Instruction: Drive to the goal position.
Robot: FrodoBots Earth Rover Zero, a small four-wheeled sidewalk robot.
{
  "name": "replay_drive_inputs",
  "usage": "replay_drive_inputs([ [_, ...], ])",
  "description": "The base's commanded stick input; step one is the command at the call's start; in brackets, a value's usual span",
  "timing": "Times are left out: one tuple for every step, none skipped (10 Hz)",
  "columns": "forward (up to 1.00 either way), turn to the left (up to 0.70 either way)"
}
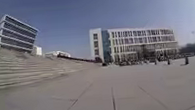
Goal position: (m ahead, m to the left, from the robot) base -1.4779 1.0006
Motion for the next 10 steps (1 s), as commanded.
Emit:
replay_drive_inputs([
  [0.05, 0.1],
  [0.05, 0.1],
  [0.05, 0.1],
  [0.05, 0.1],
  [0.05, 0.1],
  [0.05, 0.1],
  [0.05, 0.1],
  [0.05, 0.1],
  [0.03, 0.55],
  [0.02, 0.55],
])
